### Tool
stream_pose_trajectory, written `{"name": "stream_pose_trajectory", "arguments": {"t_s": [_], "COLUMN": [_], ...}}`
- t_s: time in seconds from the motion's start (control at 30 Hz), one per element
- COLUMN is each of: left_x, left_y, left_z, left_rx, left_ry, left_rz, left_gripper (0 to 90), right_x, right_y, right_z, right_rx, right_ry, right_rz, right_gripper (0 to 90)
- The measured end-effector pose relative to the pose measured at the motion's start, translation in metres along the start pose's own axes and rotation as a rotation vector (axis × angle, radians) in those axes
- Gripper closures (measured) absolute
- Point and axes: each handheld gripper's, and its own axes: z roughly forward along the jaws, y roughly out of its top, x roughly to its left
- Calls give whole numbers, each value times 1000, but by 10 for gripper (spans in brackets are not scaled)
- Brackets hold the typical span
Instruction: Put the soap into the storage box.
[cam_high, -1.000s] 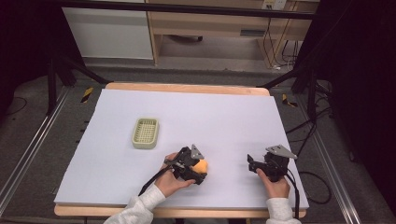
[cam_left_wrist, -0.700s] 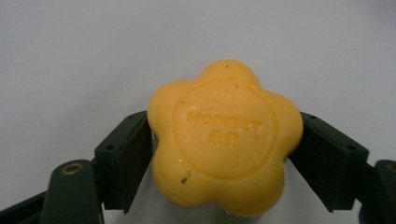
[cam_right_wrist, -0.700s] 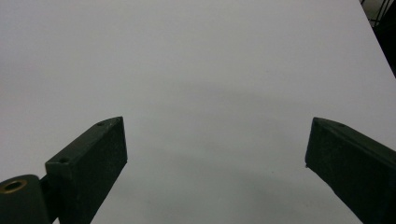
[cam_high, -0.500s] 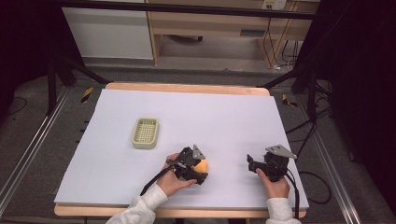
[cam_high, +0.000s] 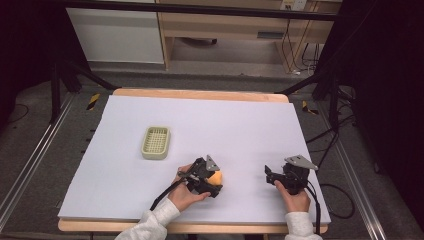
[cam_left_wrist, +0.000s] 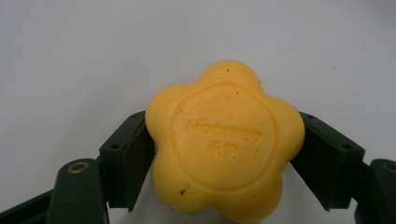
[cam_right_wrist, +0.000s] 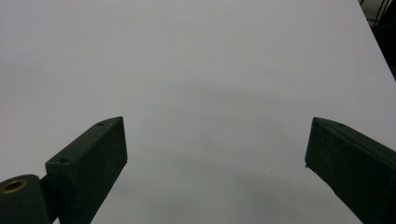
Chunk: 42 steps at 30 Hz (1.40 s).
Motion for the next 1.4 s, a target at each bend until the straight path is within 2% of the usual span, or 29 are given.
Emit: {"name": "stream_pose_trajectory", "arguments": {"t_s": [0.3, 0.43, 0.73, 1.17, 1.4], "left_x": [6, 8, 8, 17, 31], "left_y": [2, 3, 2, 3, -2], "left_z": [-11, -14, -12, -32, -48], "left_rx": [-15, -15, -7, -46, -60], "left_ry": [-7, 1, -2, 22, 45], "left_rz": [-20, -14, -18, -38, -62], "left_gripper": [250, 251, 251, 251, 251], "right_x": [0, 0, 0, 0, 0], "right_y": [0, 0, 0, 0, 1], "right_z": [0, 0, 0, -1, 0], "right_rx": [0, -1, -1, -5, -16], "right_ry": [0, -1, 0, 0, 0], "right_rz": [-1, 0, -1, 2, 8], "right_gripper": [61, 61, 62, 63, 66]}}
